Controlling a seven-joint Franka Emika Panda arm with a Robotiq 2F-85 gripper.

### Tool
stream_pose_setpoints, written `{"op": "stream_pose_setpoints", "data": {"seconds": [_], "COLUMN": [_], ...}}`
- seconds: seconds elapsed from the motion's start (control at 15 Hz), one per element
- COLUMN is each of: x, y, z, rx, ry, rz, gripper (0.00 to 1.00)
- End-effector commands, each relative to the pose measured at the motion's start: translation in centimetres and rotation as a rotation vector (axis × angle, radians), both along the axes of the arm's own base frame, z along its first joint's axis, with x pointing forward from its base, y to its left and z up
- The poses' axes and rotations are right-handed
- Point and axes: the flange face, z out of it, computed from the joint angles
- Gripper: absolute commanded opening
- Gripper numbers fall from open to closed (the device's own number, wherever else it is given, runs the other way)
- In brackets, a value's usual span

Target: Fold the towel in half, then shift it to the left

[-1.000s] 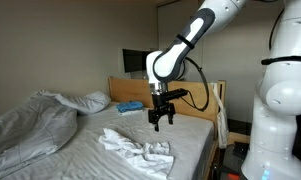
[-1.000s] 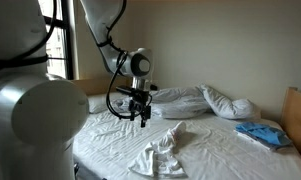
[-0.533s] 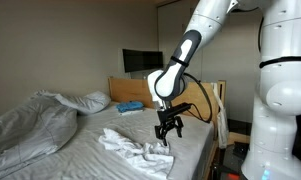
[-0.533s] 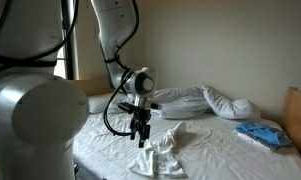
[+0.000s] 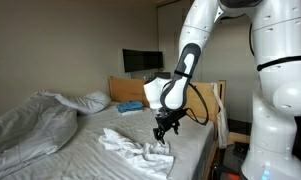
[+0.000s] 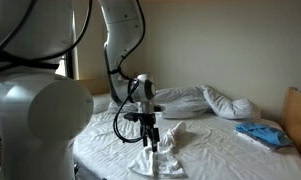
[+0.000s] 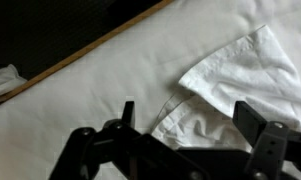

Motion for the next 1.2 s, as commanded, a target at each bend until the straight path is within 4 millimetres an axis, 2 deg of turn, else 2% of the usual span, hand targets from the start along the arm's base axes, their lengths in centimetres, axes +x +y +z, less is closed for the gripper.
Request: {"op": "stream_pose_setpoints", "data": {"seconds": [0.0,0.2,0.33,0.47,0.6,0.8,1.13], "x": [0.6,1.4,1.0,1.0,1.5,4.1,9.2], "y": [0.1,0.2,0.5,1.9,3.6,4.9,4.1], "z": [0.4,0.8,0.5,0.2,0.2,1.6,2.9], "rx": [-0.029,-0.048,-0.058,-0.089,-0.126,-0.136,-0.101], "ry": [-0.024,-0.048,-0.038,-0.057,-0.079,-0.149,-0.267], "rz": [0.007,0.018,0.011,0.023,0.119,0.214,0.248], "gripper": [1.00,1.00,1.00,1.00,1.00,1.00,1.00]}}
